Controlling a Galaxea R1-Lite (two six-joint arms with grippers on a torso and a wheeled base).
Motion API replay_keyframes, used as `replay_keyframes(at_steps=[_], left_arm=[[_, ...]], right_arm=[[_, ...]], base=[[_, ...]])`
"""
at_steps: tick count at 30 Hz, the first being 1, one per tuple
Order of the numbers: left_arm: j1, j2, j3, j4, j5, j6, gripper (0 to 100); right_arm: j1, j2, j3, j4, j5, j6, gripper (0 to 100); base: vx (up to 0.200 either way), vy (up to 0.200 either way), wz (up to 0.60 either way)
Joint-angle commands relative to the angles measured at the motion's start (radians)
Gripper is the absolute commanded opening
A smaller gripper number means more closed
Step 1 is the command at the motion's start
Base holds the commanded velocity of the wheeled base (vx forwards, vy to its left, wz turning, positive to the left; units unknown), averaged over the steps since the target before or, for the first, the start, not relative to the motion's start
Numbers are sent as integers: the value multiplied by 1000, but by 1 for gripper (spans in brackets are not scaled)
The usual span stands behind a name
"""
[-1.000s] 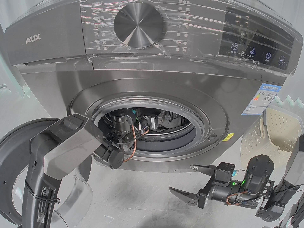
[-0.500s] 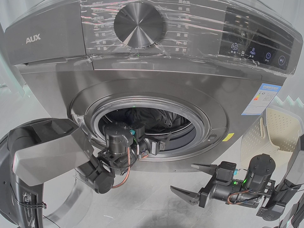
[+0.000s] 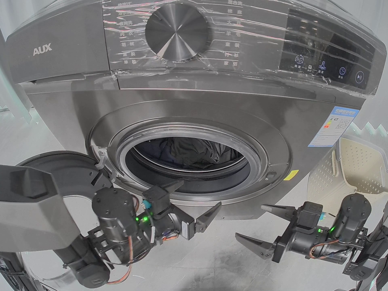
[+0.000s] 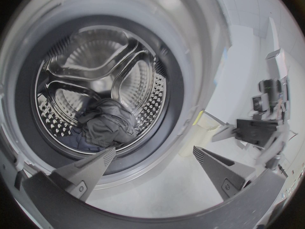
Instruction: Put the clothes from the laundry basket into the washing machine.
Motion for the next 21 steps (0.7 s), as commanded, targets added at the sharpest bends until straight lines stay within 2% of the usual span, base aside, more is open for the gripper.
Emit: replay_keyframes(at_steps=[1, 5, 6, 8, 11, 15, 21], left_arm=[[-80, -256, 191, -21, 15, -31, 100], [-78, -343, 260, -21, 41, -31, 100], [-74, -374, 281, -21, 52, -31, 100], [-72, -425, 323, -21, 75, -34, 100], [-66, -477, 367, -20, 93, -37, 100], [-37, -563, 415, -20, 100, -36, 100], [-15, -646, 431, 16, 101, -28, 100]], right_arm=[[-42, -162, 93, 9, -5, 3, 100], [-52, -235, 102, 24, -57, 1, 100], [-52, -260, 102, 38, -86, 1, 100], [-52, -293, 102, 69, -117, 1, 100], [-60, -330, 102, 96, -146, 1, 100], [-112, -373, 102, 129, -152, -6, 100], [-140, -436, 102, 190, -155, -9, 100]], base=[[0, 0, 0], [0, 0, 0], [0, 0, 0], [0, 0, 0], [0, 0, 0], [-200, 0, 0], [-200, 0, 0]])
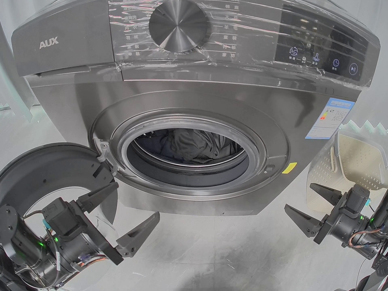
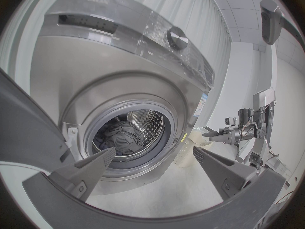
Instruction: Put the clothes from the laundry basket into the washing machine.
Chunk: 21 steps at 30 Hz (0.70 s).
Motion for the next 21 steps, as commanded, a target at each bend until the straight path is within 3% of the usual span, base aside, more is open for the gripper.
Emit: replay_keyframes(at_steps=[1, 7, 9, 13, 16, 17, 19, 21], left_arm=[[21, -113, 26, 27, 1, 8, 100], [61, -224, 26, 110, 0, 36, 100], [64, -304, 26, 190, 0, 68, 100], [127, -439, 26, 334, -8, 99, 100], [171, -555, 26, 431, -19, 94, 100], [196, -655, 26, 532, -29, 93, 100], [220, -702, 26, 597, -32, 93, 100], [298, -828, 26, 733, -34, 97, 100]], right_arm=[[-33, -93, 16, 49, -4, -4, 100], [-57, -237, 16, 210, -30, -22, 100], [-60, -308, 16, 291, -41, -21, 100], [-120, -394, 16, 399, -44, -16, 100], [-157, -469, 16, 471, -41, -18, 100], [-175, -558, 16, 567, -39, -21, 100], [-185, -615, 16, 630, -39, -22, 100], [-229, -751, 15, 759, -38, -25, 100]], base=[[-200, 0, 0], [-200, 0, 0], [-200, 0, 0], [-200, 0, 0], [-200, 0, 0], [-200, 0, 0], [-200, 0, 0], [-200, 0, 0]])
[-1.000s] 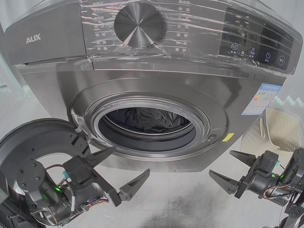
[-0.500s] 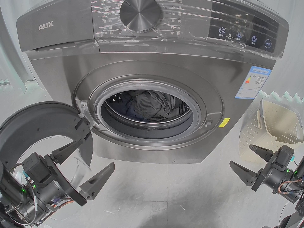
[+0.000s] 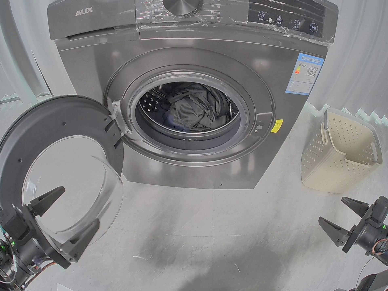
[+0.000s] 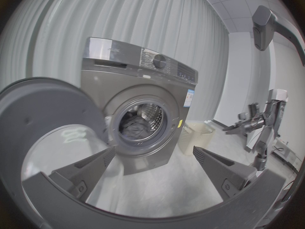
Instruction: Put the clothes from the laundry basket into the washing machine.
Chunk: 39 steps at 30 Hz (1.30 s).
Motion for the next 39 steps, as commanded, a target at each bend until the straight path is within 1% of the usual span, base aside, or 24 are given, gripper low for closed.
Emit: replay_keyframes(at_steps=[1, 3, 5, 8, 9, 10, 13, 15, 18, 19, 20, 22, 24, 25, 26, 27, 28, 29, 30, 32, 33, 34, 35, 39], left_arm=[[170, -370, 17, 267, -20, 11, 100], [203, -431, 16, 324, -29, 8, 100], [272, -536, 17, 402, -35, -3, 100], [355, -635, 16, 505, -35, -6, 100], [355, -635, 16, 505, -35, -6, 100], [421, -706, 17, 574, -43, -6, 100], [480, -804, 13, 669, -83, -8, 100], [503, -844, 13, 718, -106, -14, 100], [535, -879, 16, 775, -110, -35, 100], [546, -890, 16, 804, -109, -44, 100], [555, -890, 16, 836, -99, -51, 100], [588, -902, 16, 872, -99, -29, 100], [661, -939, 17, 916, -112, -2, 100], [670, -951, 17, 952, -101, 32, 100], [665, -947, 16, 984, -99, 44, 100], [662, -945, 13, 1004, -101, 44, 100], [661, -945, 13, 1001, -101, 26, 100], [661, -945, 14, 999, -101, 23, 100], [650, -958, 17, 1021, -106, -8, 100], [645, -977, 16, 1039, -104, -14, 100], [645, -977, 16, 1039, -106, -15, 100], [645, -977, 16, 1037, -107, -14, 100], [647, -977, 16, 1037, -107, -12, 100], [647, -977, 16, 1037, -109, -14, 100]], right_arm=[[-118, -367, 16, 256, 1, -14, 100], [-158, -440, 14, 312, 3, -26, 100], [-224, -565, 14, 414, 12, -41, 100], [-278, -704, 14, 525, 23, -57, 100], [-278, -704, 14, 525, 23, -57, 100], [-313, -795, 10, 599, 43, -64, 100], [-370, -894, 14, 683, 73, -64, 100], [-380, -914, 16, 724, 81, -57, 100], [-380, -913, 16, 743, 69, -41, 100], [-380, -913, 16, 753, 53, -38, 100], [-380, -913, 16, 792, 10, -34, 100], [-382, -913, 16, 799, 4, -40, 100], [-382, -913, 16, 795, 4, -51, 100], [-382, -913, 16, 795, 4, -54, 100], [-382, -913, 16, 795, 4, -54, 100], [-391, -913, 16, 795, 6, -54, 100], [-399, -913, 16, 795, 6, -52, 100], [-402, -913, 16, 795, 6, -52, 100], [-451, -927, 14, 801, 10, -60, 100], [-528, -974, 13, 818, 47, -58, 100], [-528, -986, 13, 822, 64, -63, 100], [-511, -1000, 16, 842, 102, -75, 100], [-500, -1000, 16, 844, 116, -80, 100], [-500, -1002, 16, 841, 127, -89, 100]], base=[[-200, 0, 0], [-100, 0, 0], [0, 0, 0], [0, 0, 0], [0, 0, 0], [0, 0, 0], [-133, 133, 0], [-200, 200, 0], [-200, 200, 0], [-200, 200, 0], [-200, 200, 0], [-200, 200, 0], [-200, 200, 0], [-200, 200, 0], [-200, 200, 0], [0, 0, 0], [0, 0, 0], [0, 0, 0], [0, 0, 0], [0, 0, 0], [0, 0, 0], [0, 0, 0], [0, 0, 0], [0, 0, 0]])
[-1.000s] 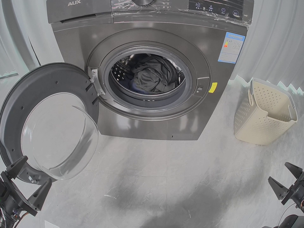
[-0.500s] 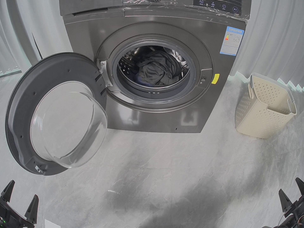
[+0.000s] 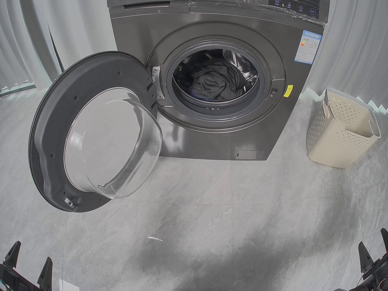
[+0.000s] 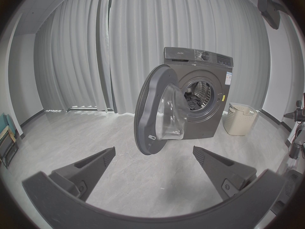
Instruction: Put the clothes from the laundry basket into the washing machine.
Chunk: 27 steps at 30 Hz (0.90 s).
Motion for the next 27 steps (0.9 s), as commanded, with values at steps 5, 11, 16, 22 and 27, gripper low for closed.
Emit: replay_keyframes(at_steps=[5, 11, 16, 22, 27], left_arm=[[-4, -22, 16, 6, 0, -12, 100], [-4, -20, 16, 6, 0, -12, 100], [-4, -22, 16, 6, 3, -15, 100], [-4, -22, 16, 6, 2, -11, 100], [-5, -22, 16, 6, 2, -11, 100]], right_arm=[[8, -42, 16, 13, 46, -24, 100], [8, -45, 16, 13, 44, -22, 100], [8, -45, 16, 13, 43, -20, 100], [8, -45, 16, 13, 43, -20, 100], [8, -45, 16, 13, 44, -22, 100]], base=[[0, 0, 0], [200, 0, 0], [80, 0, 0], [0, 67, 0], [0, 200, 0]])
